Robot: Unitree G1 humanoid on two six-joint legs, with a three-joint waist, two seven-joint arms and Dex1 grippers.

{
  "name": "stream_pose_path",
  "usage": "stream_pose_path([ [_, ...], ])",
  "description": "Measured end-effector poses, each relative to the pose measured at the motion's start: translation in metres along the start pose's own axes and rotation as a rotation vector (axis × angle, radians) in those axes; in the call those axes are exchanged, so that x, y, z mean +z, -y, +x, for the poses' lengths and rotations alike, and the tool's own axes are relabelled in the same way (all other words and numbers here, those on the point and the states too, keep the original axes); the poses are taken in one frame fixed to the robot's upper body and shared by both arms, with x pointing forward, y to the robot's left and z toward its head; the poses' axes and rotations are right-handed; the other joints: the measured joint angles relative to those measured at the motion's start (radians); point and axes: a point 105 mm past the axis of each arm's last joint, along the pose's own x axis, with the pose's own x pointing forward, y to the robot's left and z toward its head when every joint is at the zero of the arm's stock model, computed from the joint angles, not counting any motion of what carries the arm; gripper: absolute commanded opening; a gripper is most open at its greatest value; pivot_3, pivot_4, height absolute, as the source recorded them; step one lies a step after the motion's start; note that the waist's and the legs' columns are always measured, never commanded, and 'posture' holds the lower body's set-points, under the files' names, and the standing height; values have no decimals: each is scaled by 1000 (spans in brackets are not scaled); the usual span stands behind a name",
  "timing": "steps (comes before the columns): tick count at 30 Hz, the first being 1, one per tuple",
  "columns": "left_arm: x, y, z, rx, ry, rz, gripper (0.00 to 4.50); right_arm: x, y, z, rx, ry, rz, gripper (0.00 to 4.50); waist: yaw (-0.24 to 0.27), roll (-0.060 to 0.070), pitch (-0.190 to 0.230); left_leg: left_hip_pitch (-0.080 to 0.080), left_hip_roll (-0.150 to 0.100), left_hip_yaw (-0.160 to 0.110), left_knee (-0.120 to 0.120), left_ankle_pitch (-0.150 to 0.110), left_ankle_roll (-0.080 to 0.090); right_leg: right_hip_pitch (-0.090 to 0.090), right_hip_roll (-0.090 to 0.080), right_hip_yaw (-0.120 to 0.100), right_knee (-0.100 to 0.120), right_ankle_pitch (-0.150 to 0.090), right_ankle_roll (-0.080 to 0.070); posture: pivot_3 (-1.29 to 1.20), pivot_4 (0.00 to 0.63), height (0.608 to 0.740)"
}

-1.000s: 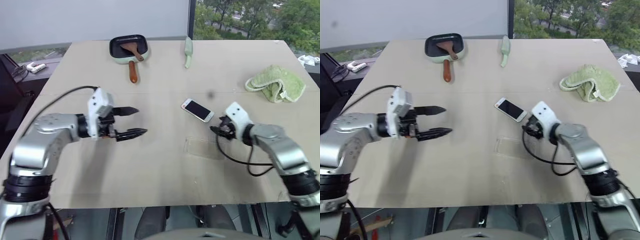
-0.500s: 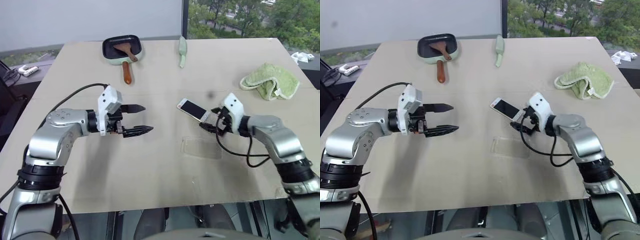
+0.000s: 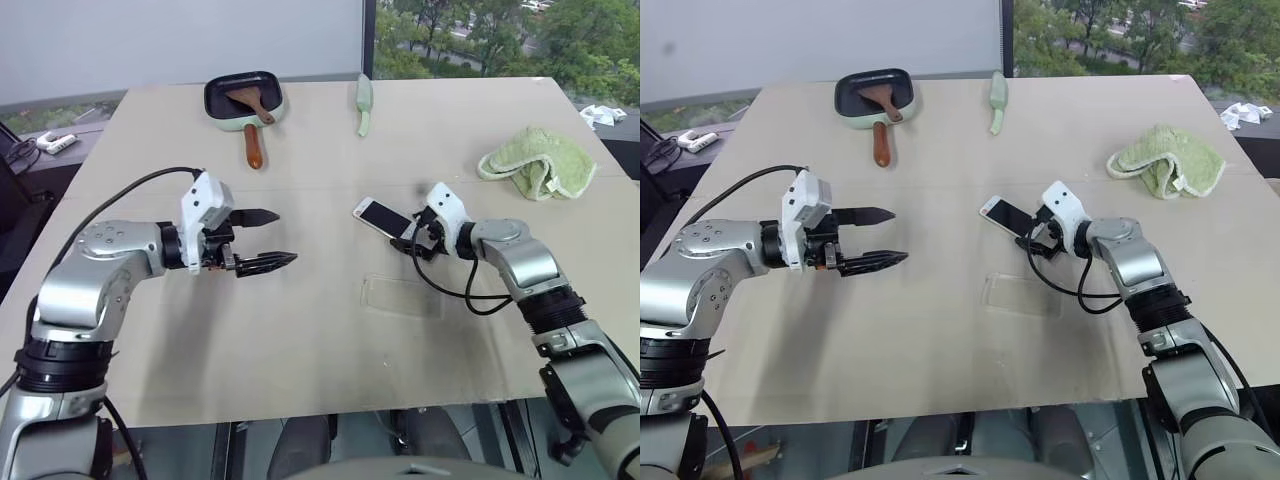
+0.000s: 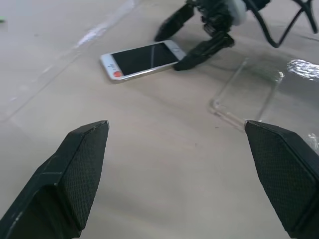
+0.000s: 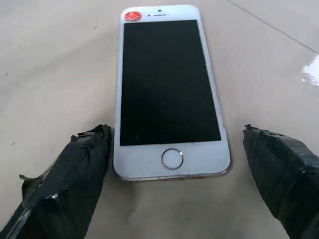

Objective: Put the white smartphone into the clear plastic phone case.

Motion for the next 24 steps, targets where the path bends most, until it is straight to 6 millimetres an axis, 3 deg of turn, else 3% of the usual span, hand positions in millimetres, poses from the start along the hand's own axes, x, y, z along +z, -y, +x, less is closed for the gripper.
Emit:
stream_pose_path([
  [1, 0, 0, 0, 2, -1, -1, 4500, 1, -1, 0, 4, -4, 1, 2980, -1, 0, 0, 0, 0, 0, 0, 0, 0, 0, 0, 0, 0, 0, 0, 0, 150, 740],
  [2, 0, 0, 0, 2, -1, -1, 4500, 1, -1, 1, 6, -6, 3, 2918, -1, 0, 0, 0, 0, 0, 0, 0, 0, 0, 0, 0, 0, 0, 0, 0, 150, 740],
  [15, 6, -2, 2, 8, 10, 20, 4500, 4, -4, -1, 21, 37, -34, 2918, -2, -1, -1, 0, 0, 1, 0, 0, 0, 0, 0, 1, 0, 0, 0, 0, 150, 740],
  [20, 6, -2, 3, 6, 19, 24, 4500, 4, -17, -17, 100, 66, -37, 2918, 1, 0, 0, -3, 1, 1, 0, 0, 0, -1, -1, 1, -2, 0, 0, 0, 150, 740],
  [24, 7, -4, 4, 9, 24, 32, 4500, 17, -11, -43, 81, 103, -68, 2918, 5, 0, 0, -3, 1, 0, 0, 0, 0, -1, -1, 0, -2, 0, 0, 0, 150, 740],
])
